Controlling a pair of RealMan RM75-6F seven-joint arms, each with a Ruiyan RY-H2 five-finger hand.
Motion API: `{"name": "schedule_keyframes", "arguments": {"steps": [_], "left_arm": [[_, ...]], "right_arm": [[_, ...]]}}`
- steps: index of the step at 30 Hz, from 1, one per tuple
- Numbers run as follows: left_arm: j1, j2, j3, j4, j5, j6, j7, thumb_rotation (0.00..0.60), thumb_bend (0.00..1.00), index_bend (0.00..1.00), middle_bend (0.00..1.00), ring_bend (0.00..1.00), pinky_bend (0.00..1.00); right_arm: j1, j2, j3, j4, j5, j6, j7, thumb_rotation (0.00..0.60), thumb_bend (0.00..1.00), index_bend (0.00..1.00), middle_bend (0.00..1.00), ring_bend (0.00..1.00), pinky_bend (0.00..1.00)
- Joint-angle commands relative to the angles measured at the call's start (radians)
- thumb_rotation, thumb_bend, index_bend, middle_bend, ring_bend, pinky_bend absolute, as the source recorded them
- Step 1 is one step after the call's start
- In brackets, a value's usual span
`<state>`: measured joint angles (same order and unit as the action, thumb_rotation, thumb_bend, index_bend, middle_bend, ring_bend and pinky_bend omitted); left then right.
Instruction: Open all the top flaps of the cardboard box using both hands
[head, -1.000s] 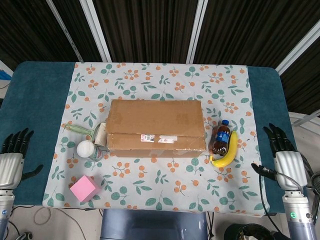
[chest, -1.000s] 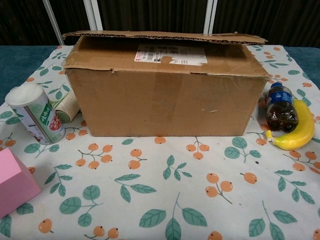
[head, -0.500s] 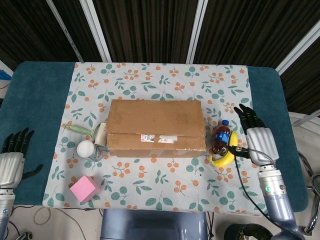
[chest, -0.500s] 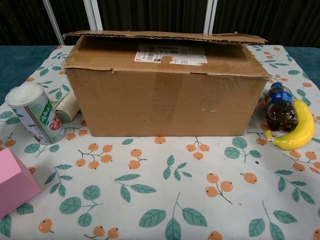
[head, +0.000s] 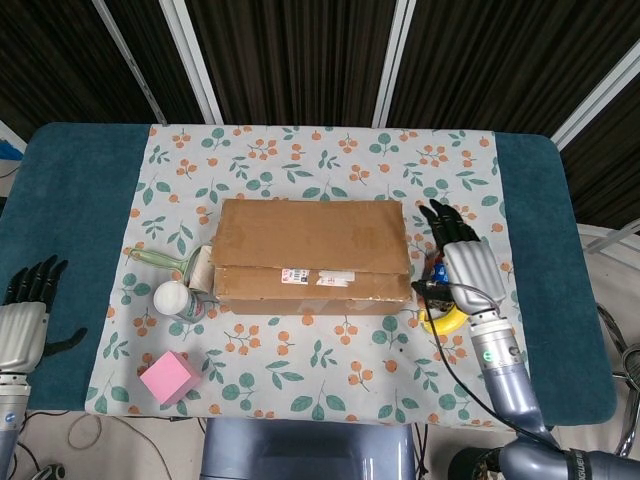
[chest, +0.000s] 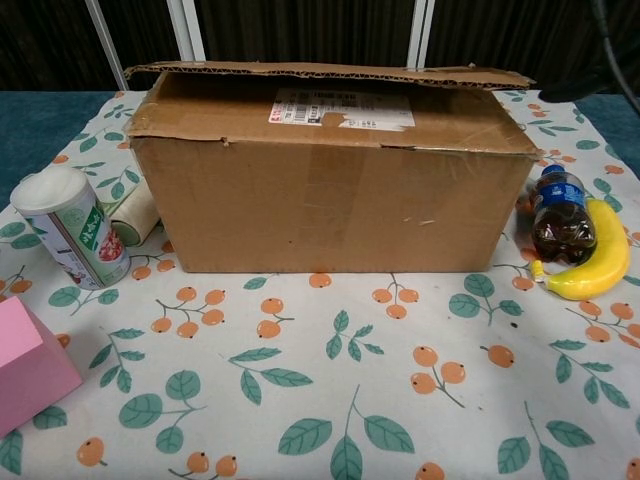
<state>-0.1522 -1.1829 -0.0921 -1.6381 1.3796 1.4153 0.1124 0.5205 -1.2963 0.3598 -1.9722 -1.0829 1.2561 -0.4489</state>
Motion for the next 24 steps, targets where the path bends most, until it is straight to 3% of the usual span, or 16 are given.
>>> {"name": "schedule_keyframes", "arguments": {"steps": [1,12,21,24], "left_arm": [[-0.002,0.005,-0.003,-0.006,-0.008,-0.007,-0.007,0.600,0.13,0.00,0.00,0.00,0.00],[-0.003,0.009,-0.007,-0.015,-0.018,-0.013,-0.024,0.600,0.13,0.00,0.00,0.00,0.00],[-0.005,0.013,-0.012,-0.025,-0.037,-0.024,-0.033,0.600,0.13,0.00,0.00,0.00,0.00],[-0.005,0.015,-0.014,-0.030,-0.045,-0.026,-0.032,0.600,0.13,0.00,0.00,0.00,0.00]], "right_arm": [[0.033,-0.038,0.004,0.019,0.027,-0.004,-0.030,0.600,0.21,0.00,0.00,0.00,0.21],[0.099,-0.095,0.027,0.069,0.070,-0.005,-0.059,0.600,0.21,0.00,0.00,0.00,0.21],[0.195,-0.078,0.115,0.148,0.114,-0.045,-0.098,0.600,0.21,0.00,0.00,0.00,0.21],[0.254,-0.051,0.168,0.218,0.171,-0.096,-0.114,0.600,0.21,0.00,0.00,0.00,0.21]]}}
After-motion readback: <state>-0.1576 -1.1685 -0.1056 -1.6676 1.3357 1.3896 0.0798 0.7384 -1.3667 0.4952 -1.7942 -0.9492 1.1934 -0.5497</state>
